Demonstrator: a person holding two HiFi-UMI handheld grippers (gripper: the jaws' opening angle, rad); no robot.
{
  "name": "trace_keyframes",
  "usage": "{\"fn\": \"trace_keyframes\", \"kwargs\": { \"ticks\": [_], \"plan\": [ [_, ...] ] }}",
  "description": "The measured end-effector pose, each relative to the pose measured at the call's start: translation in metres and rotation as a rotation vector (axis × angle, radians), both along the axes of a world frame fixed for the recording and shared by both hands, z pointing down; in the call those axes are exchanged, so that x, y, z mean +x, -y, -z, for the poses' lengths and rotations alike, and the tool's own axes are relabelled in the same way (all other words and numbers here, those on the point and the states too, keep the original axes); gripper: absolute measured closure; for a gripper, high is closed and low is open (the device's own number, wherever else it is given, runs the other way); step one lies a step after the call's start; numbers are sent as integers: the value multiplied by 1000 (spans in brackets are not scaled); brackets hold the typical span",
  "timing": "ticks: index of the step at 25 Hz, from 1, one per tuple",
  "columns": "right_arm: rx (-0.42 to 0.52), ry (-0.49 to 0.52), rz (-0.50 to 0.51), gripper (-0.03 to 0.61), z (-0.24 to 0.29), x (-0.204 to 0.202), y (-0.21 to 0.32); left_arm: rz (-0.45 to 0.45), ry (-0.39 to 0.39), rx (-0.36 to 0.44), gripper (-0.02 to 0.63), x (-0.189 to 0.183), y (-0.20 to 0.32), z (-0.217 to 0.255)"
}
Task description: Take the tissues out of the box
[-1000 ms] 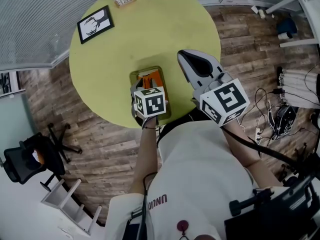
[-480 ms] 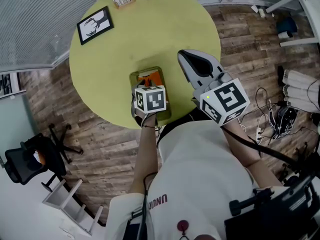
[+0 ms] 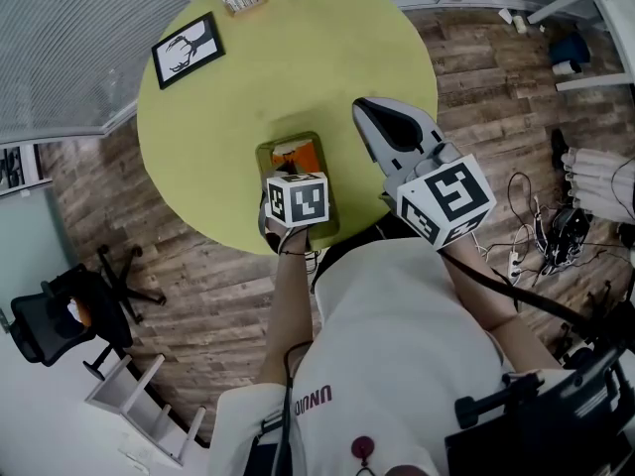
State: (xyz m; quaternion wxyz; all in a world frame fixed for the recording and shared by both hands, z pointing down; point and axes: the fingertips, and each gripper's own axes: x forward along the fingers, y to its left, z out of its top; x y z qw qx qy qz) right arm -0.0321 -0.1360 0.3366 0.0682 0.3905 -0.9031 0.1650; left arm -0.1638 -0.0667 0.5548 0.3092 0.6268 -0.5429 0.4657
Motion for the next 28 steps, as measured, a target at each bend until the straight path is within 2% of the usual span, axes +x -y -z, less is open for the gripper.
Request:
{"fn": "trace_keyframes", "kwargs": {
  "ticks": [28],
  "plan": [
    [7, 20, 64, 558, 3, -12, -4, 69, -42, 113, 597, -3, -9, 21]
  ]
}}
